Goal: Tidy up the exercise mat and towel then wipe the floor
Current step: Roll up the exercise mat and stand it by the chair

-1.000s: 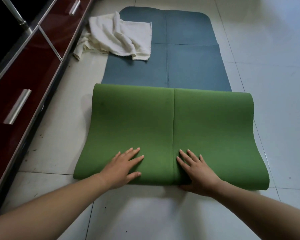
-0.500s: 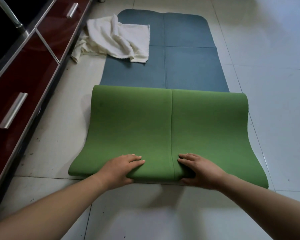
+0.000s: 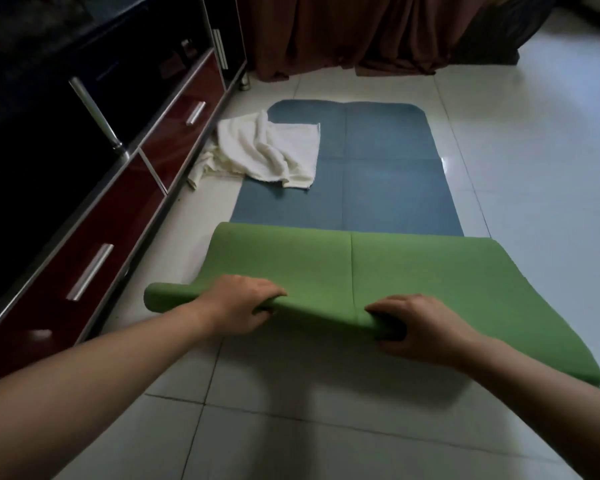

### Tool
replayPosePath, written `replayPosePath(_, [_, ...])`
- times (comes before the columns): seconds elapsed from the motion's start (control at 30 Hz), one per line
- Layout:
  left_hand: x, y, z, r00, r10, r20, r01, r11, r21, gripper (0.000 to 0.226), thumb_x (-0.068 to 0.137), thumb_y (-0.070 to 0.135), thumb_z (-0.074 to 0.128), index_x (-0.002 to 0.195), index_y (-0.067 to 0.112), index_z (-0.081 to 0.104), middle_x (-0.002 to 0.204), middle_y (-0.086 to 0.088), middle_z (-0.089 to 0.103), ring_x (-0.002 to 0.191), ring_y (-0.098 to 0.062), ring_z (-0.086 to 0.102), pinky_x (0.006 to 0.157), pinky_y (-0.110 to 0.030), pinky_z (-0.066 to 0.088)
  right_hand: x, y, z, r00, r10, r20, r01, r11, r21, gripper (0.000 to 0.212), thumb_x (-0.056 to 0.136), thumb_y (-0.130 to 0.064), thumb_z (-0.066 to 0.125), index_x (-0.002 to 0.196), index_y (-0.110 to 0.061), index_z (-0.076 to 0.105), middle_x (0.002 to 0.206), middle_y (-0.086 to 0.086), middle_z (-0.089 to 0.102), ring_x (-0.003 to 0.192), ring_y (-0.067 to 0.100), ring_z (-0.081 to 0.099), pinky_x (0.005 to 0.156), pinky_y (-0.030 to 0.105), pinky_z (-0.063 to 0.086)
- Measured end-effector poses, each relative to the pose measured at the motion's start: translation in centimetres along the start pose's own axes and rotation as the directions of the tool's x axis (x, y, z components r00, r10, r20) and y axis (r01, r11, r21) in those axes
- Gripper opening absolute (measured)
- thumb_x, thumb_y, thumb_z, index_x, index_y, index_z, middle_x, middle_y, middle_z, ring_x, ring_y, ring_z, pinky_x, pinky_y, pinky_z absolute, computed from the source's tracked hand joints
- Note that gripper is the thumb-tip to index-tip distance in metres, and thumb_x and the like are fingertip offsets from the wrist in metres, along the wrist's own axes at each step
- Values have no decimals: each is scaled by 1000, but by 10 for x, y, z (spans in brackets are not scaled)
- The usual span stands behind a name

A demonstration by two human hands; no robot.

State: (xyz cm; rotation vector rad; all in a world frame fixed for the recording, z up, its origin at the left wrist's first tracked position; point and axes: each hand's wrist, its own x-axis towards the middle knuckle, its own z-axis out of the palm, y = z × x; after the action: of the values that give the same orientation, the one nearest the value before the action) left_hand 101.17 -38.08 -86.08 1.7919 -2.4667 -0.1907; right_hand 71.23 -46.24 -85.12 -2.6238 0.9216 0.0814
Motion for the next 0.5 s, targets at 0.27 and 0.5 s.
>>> replayPosePath(0.27, [68,5,-85,969,-247,16,244,963,113,32,79,21,59,110,20,58,106,-5,66,95,-30,62,76,-34,48,41,26,-82,970,6,-244,21,994,106,49,70,-38,70,117,-28,60,111,-4,61,100,19,57,78,28,46])
replayPosePath(0.5, [110,-20,-108,986,-161,50,153,979,137,22,82,21,58,104,23,54,94,1,64,84,-24,60,66,-31,42,57,46,-97,916,59,-397,-33,997,73,44,77,-43,66,118,-30,58,112,-7,63,100,19,58,74,30,45])
